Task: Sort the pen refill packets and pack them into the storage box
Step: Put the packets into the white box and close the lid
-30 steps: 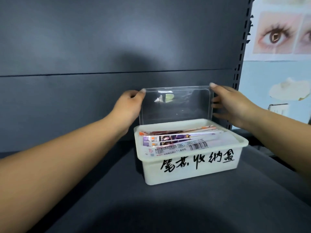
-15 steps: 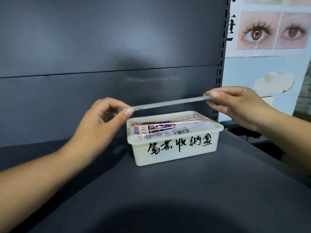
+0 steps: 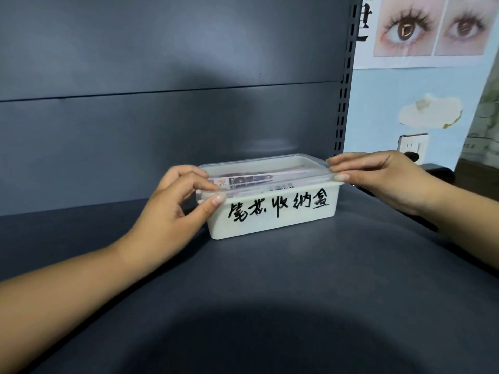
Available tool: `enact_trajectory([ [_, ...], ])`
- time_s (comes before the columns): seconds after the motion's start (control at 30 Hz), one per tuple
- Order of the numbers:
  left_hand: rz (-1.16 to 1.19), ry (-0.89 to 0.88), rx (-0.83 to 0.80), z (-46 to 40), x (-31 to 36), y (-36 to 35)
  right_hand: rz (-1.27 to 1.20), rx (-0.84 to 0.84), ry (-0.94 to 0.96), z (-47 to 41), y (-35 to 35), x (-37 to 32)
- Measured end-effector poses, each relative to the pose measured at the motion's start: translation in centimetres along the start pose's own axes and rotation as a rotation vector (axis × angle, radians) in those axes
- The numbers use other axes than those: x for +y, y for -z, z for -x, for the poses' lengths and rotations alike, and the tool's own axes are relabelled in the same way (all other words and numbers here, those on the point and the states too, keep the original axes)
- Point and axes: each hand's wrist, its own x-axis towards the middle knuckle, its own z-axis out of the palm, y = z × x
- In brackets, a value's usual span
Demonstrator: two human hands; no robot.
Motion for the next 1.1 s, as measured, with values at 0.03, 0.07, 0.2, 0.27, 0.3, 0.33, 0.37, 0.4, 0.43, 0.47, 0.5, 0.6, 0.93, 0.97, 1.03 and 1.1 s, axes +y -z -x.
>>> enact_trajectory([
  [0.03, 0.007, -0.001, -0.008, 0.1, 0.0, 0.1, -0.005, -0.005, -0.009, 0.0, -0.1, 0.0],
  [0.07, 0.010, -0.009, -0.013, 0.3, 0.0, 0.3, -0.009, -0.017, -0.016, 0.1, -0.1, 0.0],
  [0.2, 0.009, -0.011, -0.005, 0.7, -0.5, 0.9, 0.061, -0.057, -0.021, 0.4, -0.2, -0.1],
  [0.27, -0.010, -0.010, 0.000, 0.7, -0.7, 1.0, 0.086, -0.061, -0.012, 0.5, -0.2, -0.1],
  [0.3, -0.031, -0.024, -0.007, 0.6, -0.9, 1.0, 0.095, -0.066, -0.005, 0.5, -0.2, -0.2],
  [0.33, -0.067, -0.045, -0.023, 0.6, -1.0, 1.1, 0.109, -0.070, 0.002, 0.6, -0.2, -0.2],
  [0.37, -0.116, -0.071, -0.043, 0.6, -1.1, 1.2, 0.132, -0.069, 0.016, 0.7, -0.2, -0.2],
  [0.4, -0.169, -0.100, -0.063, 0.5, -1.2, 1.4, 0.168, -0.067, 0.035, 0.8, -0.2, -0.2],
  [0.43, -0.224, -0.130, -0.078, 0.5, -1.4, 1.6, 0.206, -0.063, 0.058, 0.8, -0.2, -0.1],
  [0.47, -0.272, -0.156, -0.092, 0.5, -1.5, 1.8, 0.239, -0.058, 0.081, 0.9, -0.3, -0.2],
  [0.5, -0.307, -0.171, -0.105, 0.4, -1.5, 1.9, 0.264, -0.056, 0.103, 0.9, -0.3, -0.2],
  [0.6, -0.341, -0.193, -0.126, 0.5, -1.5, 1.9, 0.331, -0.052, 0.158, 1.0, -0.4, 0.1],
  [0.93, -0.404, -0.230, -0.152, 0.4, -1.6, 1.9, 1.164, -0.072, 0.694, 1.0, 0.2, 1.4],
  [0.97, -0.411, -0.226, -0.157, 0.4, -1.5, 1.9, 1.179, -0.074, 0.701, 1.0, 0.2, 1.4],
  [1.03, -0.423, -0.202, -0.178, 0.3, -1.1, 2.1, 1.144, -0.112, 0.662, 1.0, 0.2, 1.3],
  [1.1, -0.429, -0.174, -0.192, -0.1, -0.8, 2.3, 1.044, -0.144, 0.615, 1.0, 0.3, 1.0],
])
